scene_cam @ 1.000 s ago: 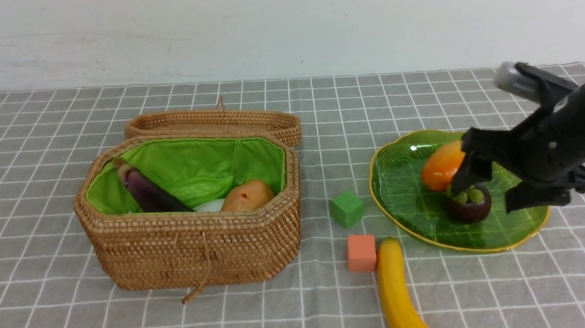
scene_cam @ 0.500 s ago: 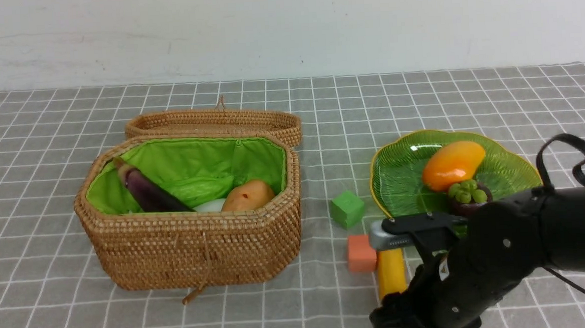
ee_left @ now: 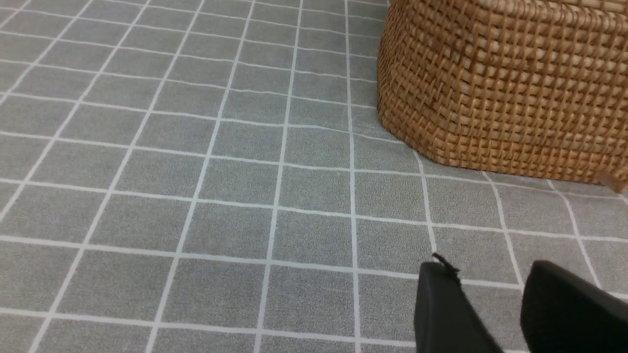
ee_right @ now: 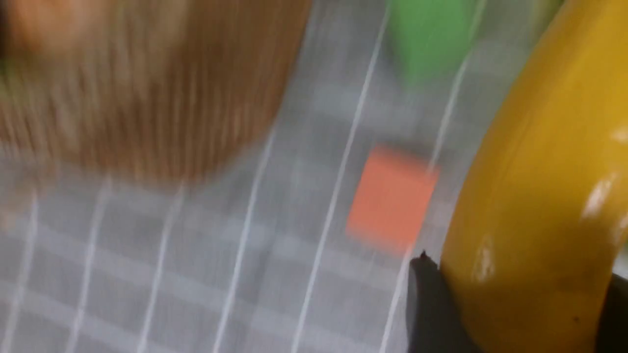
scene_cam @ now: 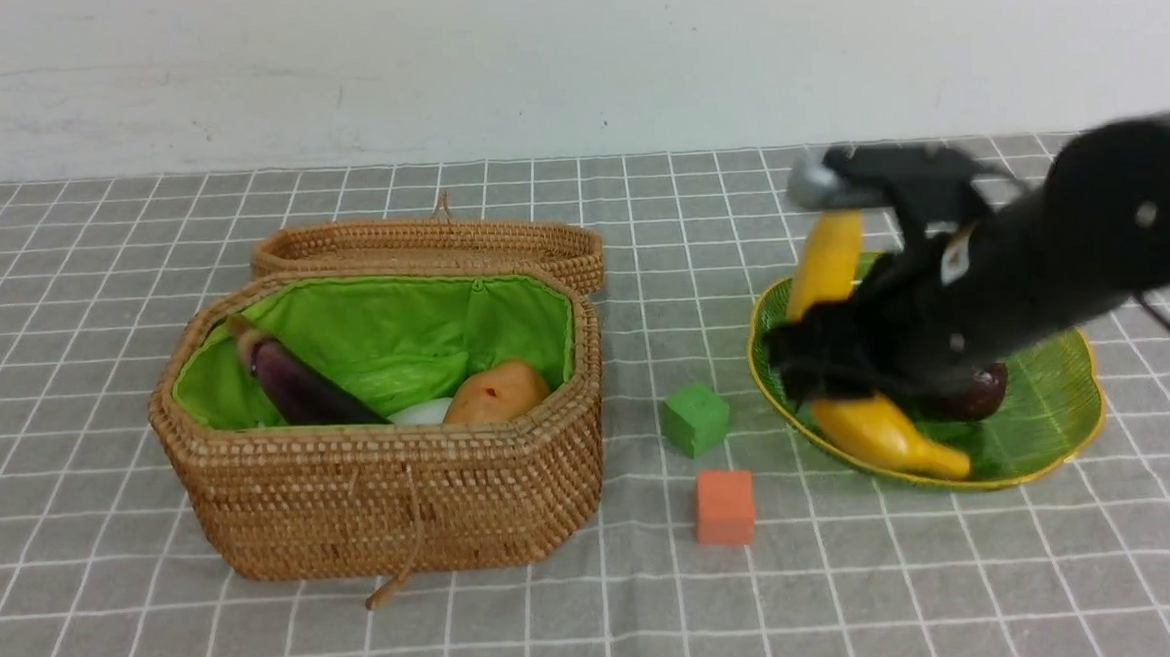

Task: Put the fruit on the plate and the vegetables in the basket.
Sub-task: Use the right arm to grab a banana and put it into the right plate

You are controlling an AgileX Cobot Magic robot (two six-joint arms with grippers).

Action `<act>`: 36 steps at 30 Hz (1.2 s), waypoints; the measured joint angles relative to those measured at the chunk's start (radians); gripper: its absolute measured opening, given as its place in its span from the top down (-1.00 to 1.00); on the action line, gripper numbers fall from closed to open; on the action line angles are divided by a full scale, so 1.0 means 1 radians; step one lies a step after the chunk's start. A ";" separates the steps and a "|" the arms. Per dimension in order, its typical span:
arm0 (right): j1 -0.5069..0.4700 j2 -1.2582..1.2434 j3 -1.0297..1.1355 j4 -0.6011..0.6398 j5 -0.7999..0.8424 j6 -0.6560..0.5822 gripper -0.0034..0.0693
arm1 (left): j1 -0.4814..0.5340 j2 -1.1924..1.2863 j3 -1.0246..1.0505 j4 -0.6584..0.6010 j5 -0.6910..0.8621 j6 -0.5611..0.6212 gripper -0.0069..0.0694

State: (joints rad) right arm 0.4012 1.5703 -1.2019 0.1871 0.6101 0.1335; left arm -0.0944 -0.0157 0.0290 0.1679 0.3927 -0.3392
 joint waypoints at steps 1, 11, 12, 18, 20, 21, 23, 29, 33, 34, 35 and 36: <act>-0.048 0.018 -0.061 0.011 -0.009 0.001 0.03 | 0.000 0.000 0.000 0.000 0.000 0.000 0.19; -0.151 0.230 -0.141 0.164 -0.084 0.002 0.03 | 0.000 0.000 0.000 0.000 0.000 0.000 0.19; -0.151 0.287 -0.141 0.191 -0.085 0.012 0.03 | 0.000 0.000 0.000 0.000 0.000 0.000 0.19; -0.151 0.341 -0.140 0.213 -0.083 0.023 0.03 | 0.000 0.000 0.000 0.001 0.000 0.000 0.19; -0.151 0.340 -0.141 0.213 -0.086 0.023 -0.01 | 0.000 0.000 0.000 0.001 0.000 0.000 0.19; -0.151 0.338 -0.141 0.213 -0.083 0.023 -0.07 | 0.000 0.000 0.000 0.001 0.000 0.000 0.19; -0.151 0.331 -0.141 0.213 -0.068 0.023 -0.30 | 0.000 0.000 0.000 0.001 0.000 0.000 0.19; -0.151 0.265 -0.141 0.210 0.008 -0.008 -0.82 | 0.000 0.000 0.000 0.001 0.000 0.000 0.19; -0.151 0.107 -0.140 0.178 0.121 -0.050 -0.90 | 0.000 0.000 0.000 0.001 0.000 0.000 0.19; -0.151 0.069 -0.137 0.164 0.149 -0.056 -0.87 | 0.000 0.000 0.000 0.001 0.000 0.000 0.19; -0.151 0.059 -0.137 0.164 0.149 -0.056 -0.87 | 0.000 0.000 0.000 0.001 0.000 0.000 0.19; -0.151 -0.015 -0.128 0.138 0.189 -0.067 -0.77 | 0.000 0.000 0.000 0.001 0.000 0.000 0.19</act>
State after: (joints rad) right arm 0.2501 1.5556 -1.3299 0.3247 0.7992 0.0662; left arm -0.0944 -0.0157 0.0290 0.1687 0.3927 -0.3392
